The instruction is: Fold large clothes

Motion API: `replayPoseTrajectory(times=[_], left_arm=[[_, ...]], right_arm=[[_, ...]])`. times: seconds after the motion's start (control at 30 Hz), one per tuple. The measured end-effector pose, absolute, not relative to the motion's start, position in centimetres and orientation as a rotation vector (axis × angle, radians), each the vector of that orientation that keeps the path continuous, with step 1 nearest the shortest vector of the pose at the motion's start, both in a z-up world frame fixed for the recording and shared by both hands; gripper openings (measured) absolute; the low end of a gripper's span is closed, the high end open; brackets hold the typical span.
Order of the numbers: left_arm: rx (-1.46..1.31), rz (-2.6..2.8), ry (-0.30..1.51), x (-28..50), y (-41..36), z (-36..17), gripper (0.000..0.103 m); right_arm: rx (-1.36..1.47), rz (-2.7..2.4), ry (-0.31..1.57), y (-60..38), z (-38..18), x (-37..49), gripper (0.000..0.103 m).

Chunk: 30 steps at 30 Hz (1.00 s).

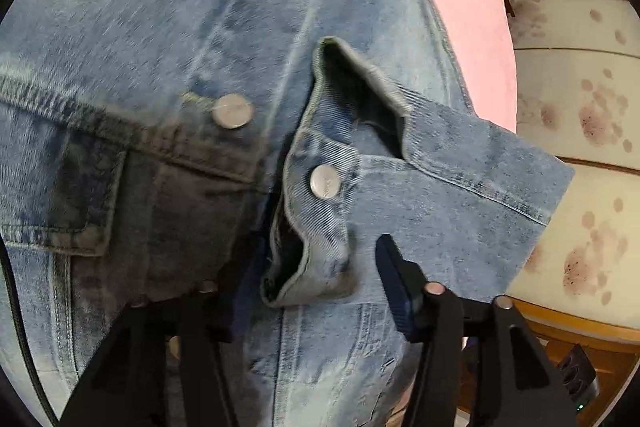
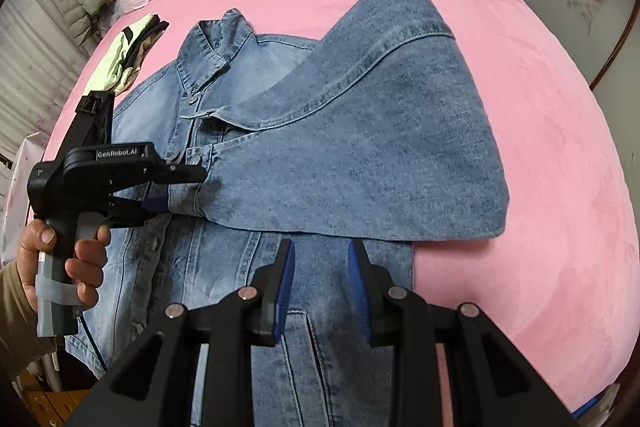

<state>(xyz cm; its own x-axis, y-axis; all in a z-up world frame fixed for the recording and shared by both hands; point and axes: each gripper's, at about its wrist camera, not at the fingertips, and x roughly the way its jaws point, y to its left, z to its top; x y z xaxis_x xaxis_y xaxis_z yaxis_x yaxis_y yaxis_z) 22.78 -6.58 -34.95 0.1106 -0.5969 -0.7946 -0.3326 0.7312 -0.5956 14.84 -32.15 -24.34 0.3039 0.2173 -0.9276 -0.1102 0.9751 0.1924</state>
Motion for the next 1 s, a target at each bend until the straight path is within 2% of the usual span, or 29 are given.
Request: replayPoseTrajectory(times=[0.03, 0.13, 0.33, 0.7, 0.83, 1.0], left_arm=[[-0.765, -0.218, 1.494, 23.1, -7.0, -34.7, 0.021], [-0.699, -0.178, 1.508, 23.2, -7.5, -33.8, 0.011], [-0.664, -0.135, 1.448, 23.2, -7.6, -30.0, 0.009], [-0.522, -0.245, 1.197, 25.4, -6.4, -20.4, 0.003], [-0.493, -0.191, 1.105, 26.2, -4.9, -18.3, 0.002], [-0.489, -0.043, 0.967, 25.5, 0.6, -16.5, 0.001]], right_arm=[[0.101, 0.218, 1.248, -32.1, -24.5, 14.8, 0.027], [0.100, 0.215, 1.251, -32.1, -24.6, 14.7, 0.027], [0.100, 0.181, 1.245, -33.4, -24.6, 14.4, 0.027], [0.140, 0.124, 1.265, -35.7, -25.4, 14.3, 0.027], [0.131, 0.148, 1.250, -34.7, -25.2, 14.2, 0.027], [0.086, 0.165, 1.253, -33.7, -25.5, 14.3, 0.027]])
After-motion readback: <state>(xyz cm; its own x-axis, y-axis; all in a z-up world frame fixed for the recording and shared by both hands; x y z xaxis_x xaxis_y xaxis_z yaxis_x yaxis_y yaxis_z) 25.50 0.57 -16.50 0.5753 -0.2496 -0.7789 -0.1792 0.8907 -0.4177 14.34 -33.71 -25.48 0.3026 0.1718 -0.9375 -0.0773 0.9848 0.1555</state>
